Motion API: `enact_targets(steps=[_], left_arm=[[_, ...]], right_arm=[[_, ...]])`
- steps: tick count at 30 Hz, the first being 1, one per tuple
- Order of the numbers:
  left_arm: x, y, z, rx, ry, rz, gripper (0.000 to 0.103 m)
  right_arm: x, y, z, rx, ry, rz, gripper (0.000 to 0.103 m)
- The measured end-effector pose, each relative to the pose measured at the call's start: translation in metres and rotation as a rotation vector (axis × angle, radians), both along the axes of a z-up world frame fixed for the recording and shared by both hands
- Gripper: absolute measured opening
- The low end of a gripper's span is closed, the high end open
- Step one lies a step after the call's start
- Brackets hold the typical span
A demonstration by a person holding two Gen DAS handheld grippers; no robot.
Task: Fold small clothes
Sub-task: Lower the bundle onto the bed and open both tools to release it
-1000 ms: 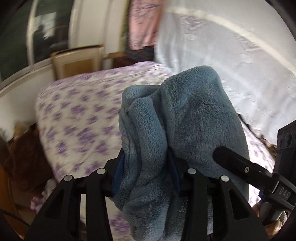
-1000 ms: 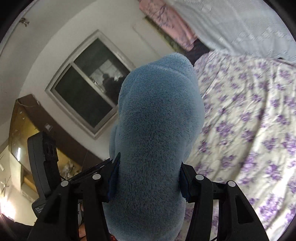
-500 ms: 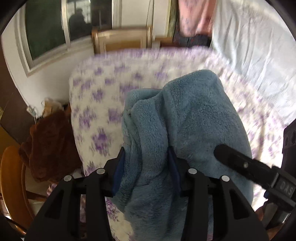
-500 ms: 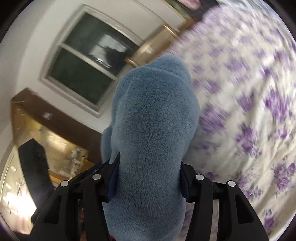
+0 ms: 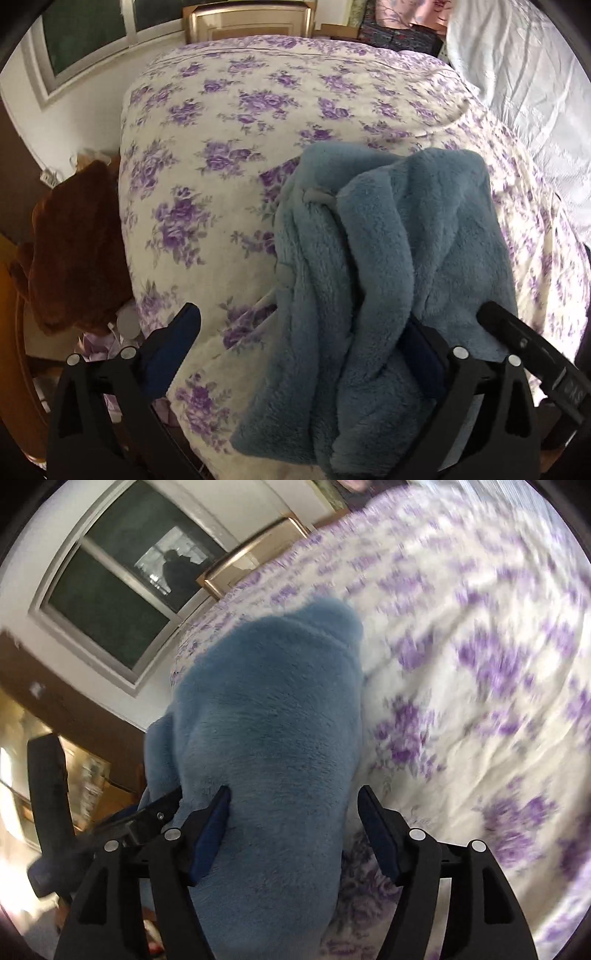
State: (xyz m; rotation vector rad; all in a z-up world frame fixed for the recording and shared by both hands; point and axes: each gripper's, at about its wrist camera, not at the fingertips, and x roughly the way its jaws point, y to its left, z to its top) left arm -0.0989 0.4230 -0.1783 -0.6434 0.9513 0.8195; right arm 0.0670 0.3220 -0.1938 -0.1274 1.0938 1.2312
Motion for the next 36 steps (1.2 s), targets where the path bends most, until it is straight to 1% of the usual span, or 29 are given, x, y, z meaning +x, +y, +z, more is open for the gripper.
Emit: enact_targets(steps=[2,4,6,8,11,14,15,18,21,25,27,30,33,36], left_arm=[[-0.001,-0.002,0.004,0.011,0.015,-0.002,0.099],[-0.003,-0.007,0.01,0.016,0.029,-0.009,0.098],[-0.007,-0.012,0.016,0.026,0.035,-0.002,0.098],[-0.011,-0.018,0.021,0.047,0.043,-0.002,0.098],[-0.014,-0.029,0.024,0.096,0.073,-0.012,0.098],[-0.011,-0.034,0.016,0.116,0.121,-0.03,0.099],[-0.011,-0.035,0.014,0.115,0.122,-0.033,0.099],[-0.012,-0.035,0.015,0.113,0.12,-0.042,0.099],[-0.015,-0.036,0.019,0.11,0.118,-0.038,0.099],[-0.02,-0.042,0.033,0.129,0.109,-0.037,0.098],[-0.022,-0.045,0.039,0.14,0.107,-0.037,0.098],[-0.026,-0.053,0.05,0.161,0.102,-0.038,0.098],[-0.032,-0.061,0.06,0.186,0.108,-0.018,0.098],[-0.038,-0.07,0.069,0.192,0.12,-0.001,0.098]], right_arm=[[-0.008,-0.003,0.018,0.005,-0.083,0.008,0.069],[-0.014,-0.016,0.032,0.012,-0.153,0.01,0.067],[-0.021,-0.024,0.045,0.018,-0.212,0.004,0.066],[-0.029,-0.03,0.054,0.028,-0.242,-0.004,0.066],[-0.04,-0.033,0.055,-0.004,-0.243,-0.018,0.066],[-0.045,-0.03,0.04,-0.105,-0.214,-0.03,0.066],[-0.044,-0.031,0.032,-0.116,-0.191,-0.038,0.066],[-0.042,-0.039,0.028,-0.109,-0.151,-0.063,0.066],[-0.044,-0.04,0.04,-0.117,-0.177,-0.065,0.066],[-0.049,-0.046,0.063,-0.104,-0.22,-0.068,0.067],[-0.053,-0.05,0.07,-0.108,-0.227,-0.07,0.073],[-0.059,-0.055,0.079,-0.101,-0.232,-0.062,0.076],[-0.068,-0.07,0.088,-0.078,-0.233,-0.052,0.078],[-0.071,-0.079,0.095,-0.063,-0.229,-0.049,0.078]])
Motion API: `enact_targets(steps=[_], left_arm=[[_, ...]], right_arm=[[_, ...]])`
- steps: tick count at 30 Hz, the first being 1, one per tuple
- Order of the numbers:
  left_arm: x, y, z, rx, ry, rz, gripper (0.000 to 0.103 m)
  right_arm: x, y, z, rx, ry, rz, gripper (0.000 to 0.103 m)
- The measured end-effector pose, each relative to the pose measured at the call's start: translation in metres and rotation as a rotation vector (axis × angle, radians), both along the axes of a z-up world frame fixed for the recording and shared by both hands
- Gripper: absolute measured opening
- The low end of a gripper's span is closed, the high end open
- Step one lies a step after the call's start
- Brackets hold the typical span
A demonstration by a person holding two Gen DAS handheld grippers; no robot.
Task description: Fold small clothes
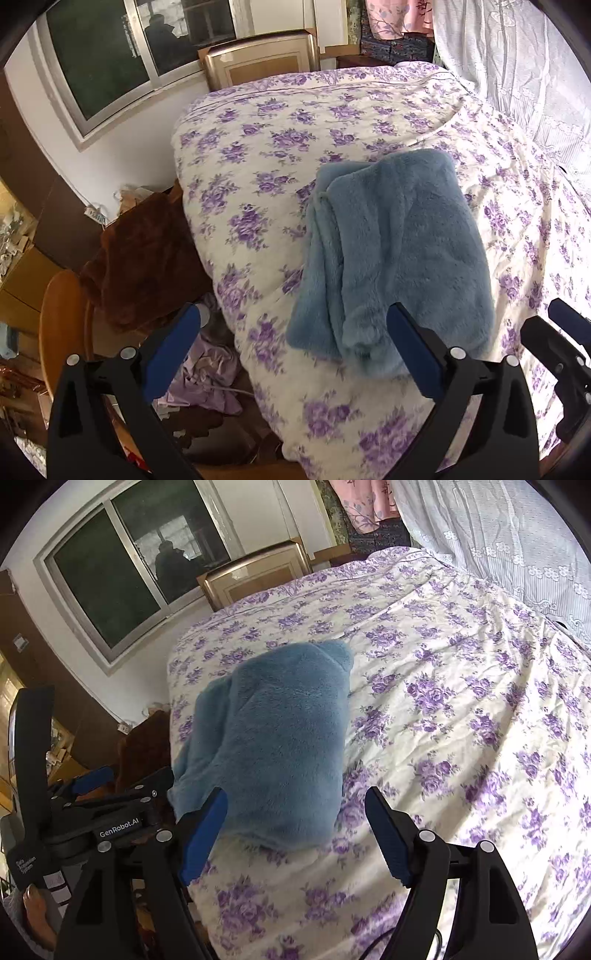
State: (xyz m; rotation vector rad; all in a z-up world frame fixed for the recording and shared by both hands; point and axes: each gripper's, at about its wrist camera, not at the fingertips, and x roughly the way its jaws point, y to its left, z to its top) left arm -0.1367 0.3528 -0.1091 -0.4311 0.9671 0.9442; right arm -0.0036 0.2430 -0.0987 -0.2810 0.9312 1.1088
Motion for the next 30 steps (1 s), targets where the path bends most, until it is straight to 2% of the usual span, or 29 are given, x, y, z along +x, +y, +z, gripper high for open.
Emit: enact_targets(steps=[6,10,18,21,24,30], left_arm=[[-0.008,-0.016,0.025,0.046,0.007,0.009,0.098],[-0.008,-0.029,0.038,0.073,0.017,-0.019,0.098],[-0.019,-0.058,0.067,0.119,-0.049,-0.062,0.098],[-0.027,-0.064,0.076,0.118,-0.063,-0.048,0.098],[-0.03,-0.066,0.08,0.082,-0.006,-0.038,0.098],[-0.047,-0.085,0.097,0.141,-0.031,-0.036,0.098]], right_arm=[[-0.005,-0.022,0.02,0.045,0.006,-0.019,0.08],[-0.009,-0.04,0.032,0.083,0.007,-0.044,0.083],[-0.026,-0.062,0.054,0.1,-0.008,-0.058,0.093],[-0.038,-0.063,0.065,0.085,-0.041,-0.06,0.095],[-0.049,-0.063,0.077,0.08,-0.056,-0.033,0.097],[-0.06,-0.069,0.094,0.104,-0.095,-0.04,0.098]])
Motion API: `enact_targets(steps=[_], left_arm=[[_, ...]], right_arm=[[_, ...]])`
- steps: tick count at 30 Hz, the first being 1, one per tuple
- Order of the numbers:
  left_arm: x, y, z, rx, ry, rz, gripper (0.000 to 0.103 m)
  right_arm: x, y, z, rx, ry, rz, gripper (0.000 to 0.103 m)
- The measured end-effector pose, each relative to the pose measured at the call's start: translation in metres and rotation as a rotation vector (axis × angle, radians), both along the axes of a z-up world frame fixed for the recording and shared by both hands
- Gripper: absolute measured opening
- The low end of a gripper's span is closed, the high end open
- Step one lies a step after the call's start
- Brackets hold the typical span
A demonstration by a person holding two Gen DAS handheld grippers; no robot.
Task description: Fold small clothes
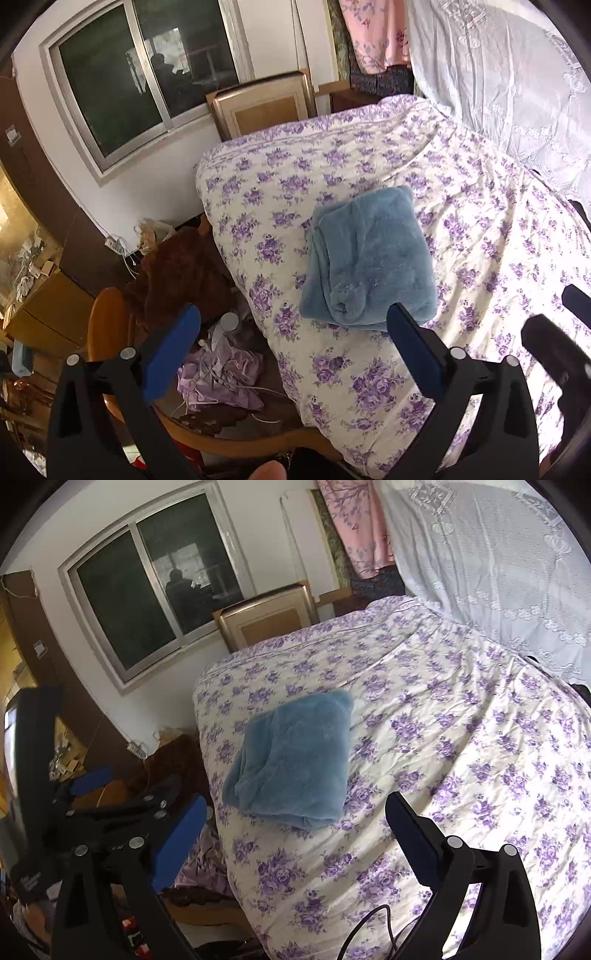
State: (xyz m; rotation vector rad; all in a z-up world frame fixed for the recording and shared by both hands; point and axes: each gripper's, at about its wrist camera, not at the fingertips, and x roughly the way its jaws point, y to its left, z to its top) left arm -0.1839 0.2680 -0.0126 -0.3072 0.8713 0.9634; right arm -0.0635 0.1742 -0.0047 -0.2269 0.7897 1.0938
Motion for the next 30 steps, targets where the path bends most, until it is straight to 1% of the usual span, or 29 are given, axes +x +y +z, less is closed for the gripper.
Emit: enact_targets(steps=[4,9,13,17,30], left_arm=[[-0.009,-0.004,0.007,-0.009,-0.03,0.007,0.098],[-0.012,-0.004,0.005,-0.032,-0.047,0.011,0.098],[-0.011,-0.002,0.004,-0.046,-0.048,0.015,0.098],[-0.01,0.0,0.002,-0.043,-0.047,0.014,0.098],[0.0,-0.005,-0.002,-0.041,-0.027,0.014,0.098]], right_arm=[[0.001,-0.004,0.0,-0.002,0.031,-0.031,0.099],[-0.003,-0.002,-0.005,-0.02,0.053,-0.024,0.099],[-0.009,0.0,-0.007,-0.029,0.045,-0.013,0.099],[-0.013,0.002,-0.01,-0.038,0.036,-0.007,0.099],[-0.008,-0.001,-0.011,-0.038,0.049,-0.017,0.099]])
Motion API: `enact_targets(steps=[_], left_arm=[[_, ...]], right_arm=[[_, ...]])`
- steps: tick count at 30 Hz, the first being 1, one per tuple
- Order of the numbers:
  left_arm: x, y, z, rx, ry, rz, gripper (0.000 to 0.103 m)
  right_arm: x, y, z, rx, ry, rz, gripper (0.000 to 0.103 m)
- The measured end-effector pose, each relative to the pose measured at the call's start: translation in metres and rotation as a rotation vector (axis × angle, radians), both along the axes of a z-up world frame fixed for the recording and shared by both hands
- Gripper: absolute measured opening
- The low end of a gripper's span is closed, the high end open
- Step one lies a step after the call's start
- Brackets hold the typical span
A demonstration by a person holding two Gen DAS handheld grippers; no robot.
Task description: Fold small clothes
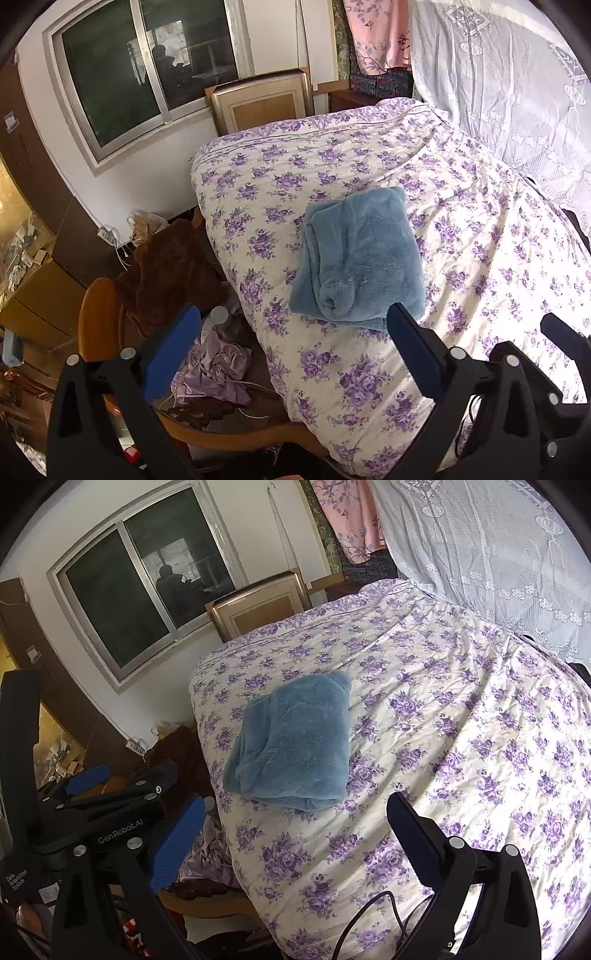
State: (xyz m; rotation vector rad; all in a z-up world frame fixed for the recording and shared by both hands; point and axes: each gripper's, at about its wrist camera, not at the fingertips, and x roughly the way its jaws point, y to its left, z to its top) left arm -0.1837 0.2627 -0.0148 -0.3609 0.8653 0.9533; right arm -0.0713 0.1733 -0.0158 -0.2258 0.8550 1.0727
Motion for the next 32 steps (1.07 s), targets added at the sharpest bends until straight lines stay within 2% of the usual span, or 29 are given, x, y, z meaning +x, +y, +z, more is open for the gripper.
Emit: enact_targets(steps=[13,32], left_arm=[[0.009,0.007,-0.003,0.015,0.016,0.007,0.098],[0.018,0.011,-0.005,-0.015,0.006,-0.02,0.098]], right_arm=[[0.008,0.001,-0.003,0.002,0.017,-0.018,0.099],[0.016,0.003,-0.008,0.003,0.038,-0.037,0.099]])
